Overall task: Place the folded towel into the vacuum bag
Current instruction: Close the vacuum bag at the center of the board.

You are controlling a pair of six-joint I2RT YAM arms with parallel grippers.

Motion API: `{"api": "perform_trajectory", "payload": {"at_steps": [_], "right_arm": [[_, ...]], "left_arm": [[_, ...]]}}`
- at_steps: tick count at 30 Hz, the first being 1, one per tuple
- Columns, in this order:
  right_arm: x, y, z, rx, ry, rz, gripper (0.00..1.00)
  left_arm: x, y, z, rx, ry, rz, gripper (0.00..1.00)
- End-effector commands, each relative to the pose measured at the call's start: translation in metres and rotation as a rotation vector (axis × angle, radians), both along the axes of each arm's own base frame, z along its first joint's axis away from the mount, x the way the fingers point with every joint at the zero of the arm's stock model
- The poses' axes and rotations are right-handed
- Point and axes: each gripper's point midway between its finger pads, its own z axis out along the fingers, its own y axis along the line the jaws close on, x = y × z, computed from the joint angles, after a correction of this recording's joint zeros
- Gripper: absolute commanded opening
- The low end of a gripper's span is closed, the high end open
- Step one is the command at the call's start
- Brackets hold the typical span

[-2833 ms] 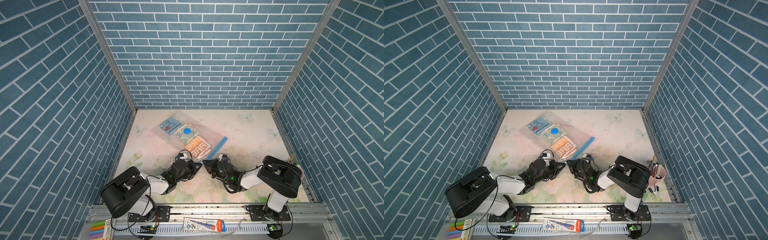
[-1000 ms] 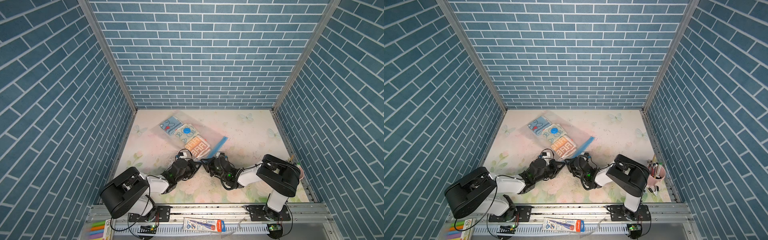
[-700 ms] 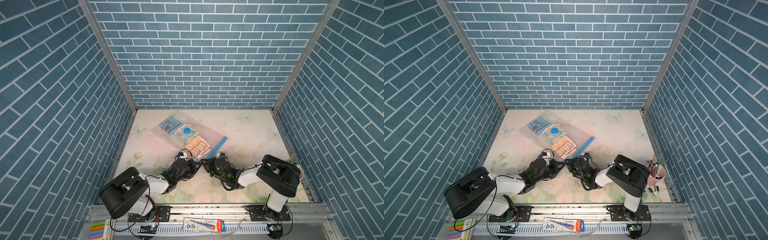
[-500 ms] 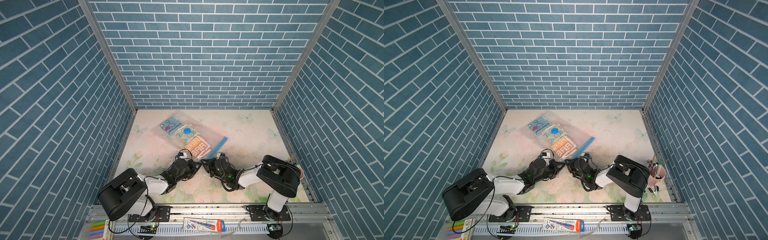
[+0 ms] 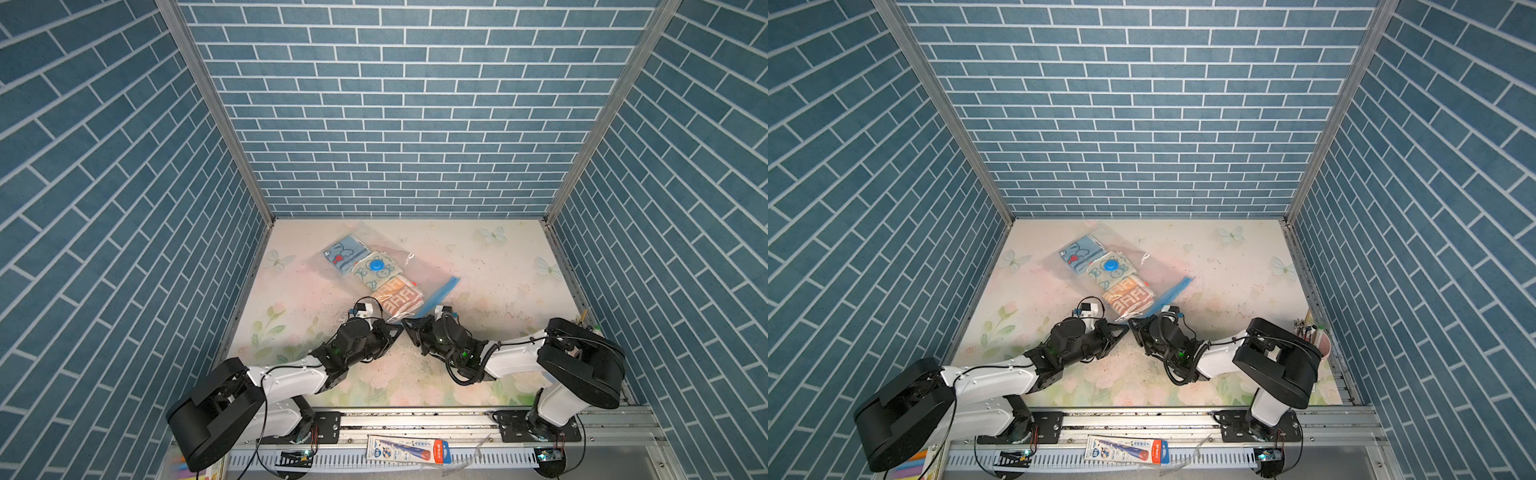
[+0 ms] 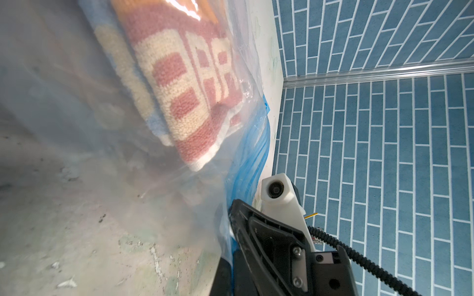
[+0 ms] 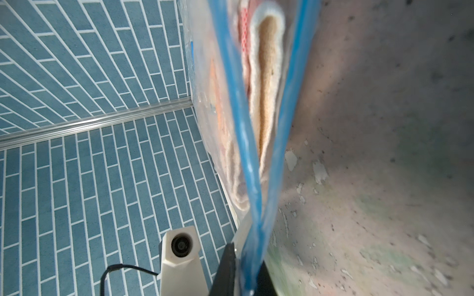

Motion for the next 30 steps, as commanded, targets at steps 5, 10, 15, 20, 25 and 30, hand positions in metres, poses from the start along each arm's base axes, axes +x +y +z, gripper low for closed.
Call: {"api": "perform_trajectory", "payload": {"at_steps": [5, 10, 15, 20, 25, 30], "right_arm": [[0.034, -0.078, -0.070, -0.225, 0.167, -0.350, 0.00], [0.039, -0.085, -0.076, -0.260, 0.184, -0.373, 0.00], [0.041, -0.097, -0.082, -0.300, 0.198, -0.395, 0.00], [0.040, -0.109, -0.089, -0.340, 0.210, -0.417, 0.00], [0.040, -0.122, -0.092, -0.353, 0.213, -0.443, 0.00], [0.040, -0.131, -0.094, -0.367, 0.217, -0.462, 0.00]], "left_arm": [[0.003, 0.017, -0.008, 0.083, -0.014, 0.046, 0.00], [0.002, 0.017, -0.007, 0.079, -0.015, 0.044, 0.00], [0.001, 0.018, -0.007, 0.078, -0.016, 0.045, 0.00], [0.001, 0.019, -0.007, 0.080, -0.016, 0.047, 0.00], [0.000, 0.020, -0.007, 0.084, -0.014, 0.050, 0.00], [0.001, 0.020, -0.006, 0.085, -0.017, 0.050, 0.00]]}}
